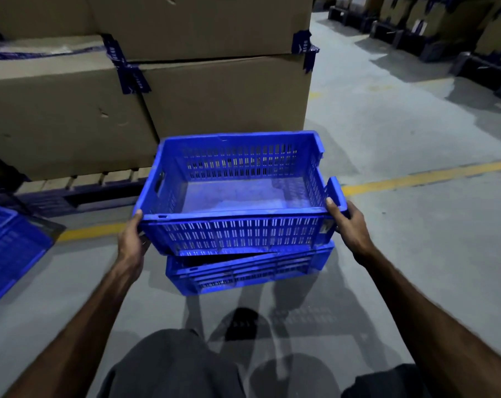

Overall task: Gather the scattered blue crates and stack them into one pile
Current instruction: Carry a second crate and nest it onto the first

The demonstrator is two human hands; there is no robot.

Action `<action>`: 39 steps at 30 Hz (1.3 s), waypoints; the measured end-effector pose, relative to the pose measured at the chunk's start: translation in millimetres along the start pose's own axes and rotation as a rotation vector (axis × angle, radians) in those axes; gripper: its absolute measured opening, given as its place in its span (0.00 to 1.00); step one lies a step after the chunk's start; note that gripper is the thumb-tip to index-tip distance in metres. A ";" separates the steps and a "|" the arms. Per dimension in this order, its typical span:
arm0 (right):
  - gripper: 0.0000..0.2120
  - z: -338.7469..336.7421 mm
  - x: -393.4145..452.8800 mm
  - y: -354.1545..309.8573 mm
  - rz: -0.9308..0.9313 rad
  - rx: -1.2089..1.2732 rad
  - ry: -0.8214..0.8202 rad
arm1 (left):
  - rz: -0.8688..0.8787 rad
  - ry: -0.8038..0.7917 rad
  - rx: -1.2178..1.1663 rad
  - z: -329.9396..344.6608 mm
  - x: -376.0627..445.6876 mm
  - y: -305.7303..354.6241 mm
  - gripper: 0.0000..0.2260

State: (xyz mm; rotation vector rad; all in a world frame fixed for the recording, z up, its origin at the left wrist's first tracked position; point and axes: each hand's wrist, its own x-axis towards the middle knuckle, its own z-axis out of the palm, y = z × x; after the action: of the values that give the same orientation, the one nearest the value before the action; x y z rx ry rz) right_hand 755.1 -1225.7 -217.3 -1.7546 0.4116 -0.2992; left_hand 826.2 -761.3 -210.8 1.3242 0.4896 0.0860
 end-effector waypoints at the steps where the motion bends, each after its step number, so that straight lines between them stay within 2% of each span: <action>1: 0.29 0.0 -5.1 2.0 -0.019 0.003 -0.001 | 0.010 0.008 -0.001 0.0 -1.8 -3.2 0.15; 4: 0.31 -0.2 -14.2 8.7 -0.043 -0.036 -0.020 | 0.014 -0.004 0.024 -2.9 -7.5 -8.2 0.20; 7: 0.30 0.9 -16.2 18.1 -0.045 -0.085 -0.039 | 0.028 -0.042 0.098 -10.2 -12.2 -14.8 0.20; 12: 0.31 1.3 -12.8 29.7 -0.058 -0.197 -0.048 | 0.122 -0.029 0.291 -24.3 -2.0 -35.5 0.10; 17: 0.33 -1.7 -4.1 35.1 -0.083 -0.309 -0.033 | 0.237 0.035 0.563 -38.1 9.4 -47.7 0.08; 20: 0.33 -6.5 6.7 33.8 -0.075 -0.347 -0.029 | 0.249 0.014 0.526 -37.2 3.8 -51.7 0.06; 24: 0.35 -13.0 17.2 26.1 -0.073 -0.352 -0.067 | 0.241 -0.037 0.507 -35.6 -2.6 -58.8 0.08; 39: 0.34 -17.1 12.6 26.5 -0.048 -0.339 -0.064 | 0.293 -0.044 0.512 -35.8 -28.4 -59.4 0.07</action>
State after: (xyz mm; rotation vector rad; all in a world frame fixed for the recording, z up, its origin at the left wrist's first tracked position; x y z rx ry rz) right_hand 756.4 -1251.3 -239.7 -2.1026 0.3907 -0.2151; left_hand 774.1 -753.6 -264.2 1.8914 0.2826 0.1820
